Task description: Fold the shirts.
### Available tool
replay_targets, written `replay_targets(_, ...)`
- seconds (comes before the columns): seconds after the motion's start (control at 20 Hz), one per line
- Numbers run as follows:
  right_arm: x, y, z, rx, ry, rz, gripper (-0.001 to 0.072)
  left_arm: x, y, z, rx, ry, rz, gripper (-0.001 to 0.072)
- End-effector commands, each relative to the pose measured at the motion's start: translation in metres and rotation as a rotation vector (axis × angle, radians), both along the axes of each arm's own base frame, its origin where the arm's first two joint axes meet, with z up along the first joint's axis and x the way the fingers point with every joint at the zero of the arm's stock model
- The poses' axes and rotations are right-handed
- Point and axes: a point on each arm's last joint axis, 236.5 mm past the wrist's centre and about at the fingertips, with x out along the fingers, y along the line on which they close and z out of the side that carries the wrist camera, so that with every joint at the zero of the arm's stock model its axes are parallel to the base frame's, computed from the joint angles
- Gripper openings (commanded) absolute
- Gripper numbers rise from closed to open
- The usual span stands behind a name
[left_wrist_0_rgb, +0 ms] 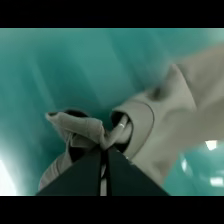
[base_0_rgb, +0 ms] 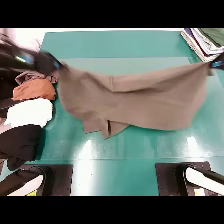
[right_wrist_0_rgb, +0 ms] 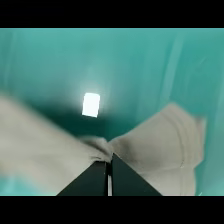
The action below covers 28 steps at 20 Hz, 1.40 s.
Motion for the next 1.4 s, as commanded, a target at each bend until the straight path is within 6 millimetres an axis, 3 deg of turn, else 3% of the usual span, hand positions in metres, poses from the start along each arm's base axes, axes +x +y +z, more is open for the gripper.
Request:
replay_targets(0.0,0.039,0.015,-0.096,-0.096,0.252,0.075,0.0015,0.034,0.005,-0.129,0.047,0.198,0.071,0.0027)
replay_targets(0.1,0.07,0.022,-0.127,-0.093,0.245,0.073,0.0015,0.074,0.012,-0.15,0.065,0.147,0.135,0.0027)
replay_targets(0.25,0.109,0.015,-0.148,-0.078,0.173,0.024,0.0039,0.118,0.011,-0.141,0.042,0.054,0.179,0.003)
replay_targets(0.3,0.116,0.01,-0.148,-0.078,0.147,0.006,0.0251,0.127,0.01,-0.132,0.036,0.026,0.183,0.0233)
replay_targets(0.35,0.12,0.004,-0.144,-0.077,0.13,-0.009,0.0358,0.134,0.014,-0.12,0.018,0.005,0.204,0.0539)
replay_targets(0.45,0.114,-0.004,-0.129,-0.059,0.127,0.017,0.0355,0.143,0.039,-0.092,-0.009,0.0,0.261,0.0569)
replay_targets(0.55,0.098,0.002,-0.109,0.048,0.128,0.046,0.0354,0.133,0.078,-0.082,0.0,0.062,0.304,0.0569)
replay_targets(0.65,0.08,0.006,-0.096,0.148,0.108,0.037,0.0354,0.109,0.109,-0.104,0.02,0.198,0.33,0.0569)
replay_targets(0.7,0.07,0.01,-0.096,0.179,0.109,0.031,0.0354,0.095,0.118,-0.124,0.018,0.281,0.34,0.0569)
replay_targets(0.85,0.038,0.019,-0.11,0.204,0.138,0.026,0.0354,0.056,0.114,-0.194,-0.021,0.484,0.35,0.0569)
replay_targets(1.0,0.017,0.032,-0.122,0.208,0.148,0.029,0.0354,0.032,0.097,-0.249,-0.116,0.586,0.405,0.0569)
replay_targets(1.15,0.012,0.044,-0.123,0.203,0.116,0.037,0.0354,0.022,0.075,-0.273,-0.228,0.609,0.418,0.0569)
replay_targets(1.35,0.009,0.047,-0.116,0.198,0.093,0.043,0.0354,0.015,0.043,-0.286,-0.197,0.589,0.373,0.0569)
